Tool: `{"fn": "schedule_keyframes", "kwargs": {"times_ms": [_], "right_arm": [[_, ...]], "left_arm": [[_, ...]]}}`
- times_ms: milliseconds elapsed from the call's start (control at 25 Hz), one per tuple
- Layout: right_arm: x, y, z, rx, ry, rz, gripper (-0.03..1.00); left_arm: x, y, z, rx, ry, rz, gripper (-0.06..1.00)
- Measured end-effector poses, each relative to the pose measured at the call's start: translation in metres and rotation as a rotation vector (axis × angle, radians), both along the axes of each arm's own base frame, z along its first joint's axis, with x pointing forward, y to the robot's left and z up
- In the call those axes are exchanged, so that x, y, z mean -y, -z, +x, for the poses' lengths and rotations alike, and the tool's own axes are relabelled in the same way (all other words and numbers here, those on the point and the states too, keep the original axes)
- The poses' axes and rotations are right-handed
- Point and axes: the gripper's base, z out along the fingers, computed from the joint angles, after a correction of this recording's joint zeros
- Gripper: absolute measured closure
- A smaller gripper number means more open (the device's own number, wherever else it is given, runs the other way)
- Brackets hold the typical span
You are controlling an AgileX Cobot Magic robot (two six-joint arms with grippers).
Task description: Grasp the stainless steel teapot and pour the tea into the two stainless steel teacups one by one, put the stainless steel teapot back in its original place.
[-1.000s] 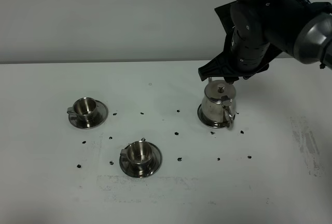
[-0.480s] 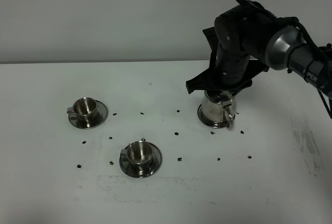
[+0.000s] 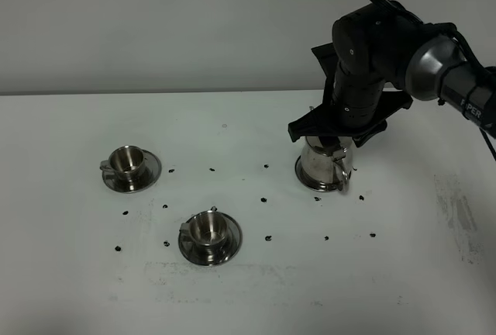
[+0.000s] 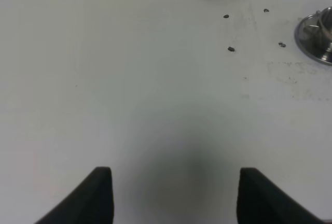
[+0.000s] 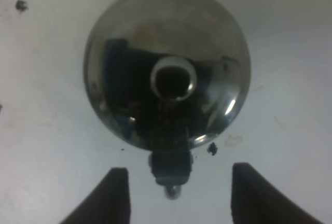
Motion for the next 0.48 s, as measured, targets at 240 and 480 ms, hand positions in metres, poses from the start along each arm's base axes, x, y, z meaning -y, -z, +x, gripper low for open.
{"fn": "schedule_keyframes", "kwargs": {"times_ms": [240,480], "right_arm": [[-0.001,0.014,0.002,-0.043,-0.009,0.019,0.54],[-0.002,0.022,0.004,-0.055,-0.013,0.023,0.54]], "left_arm": [[0.0,0.0,0.0,0.0,0.0,0.0,0.41],[0.0,0.0,0.0,0.0,0.0,0.0,0.41]]}}
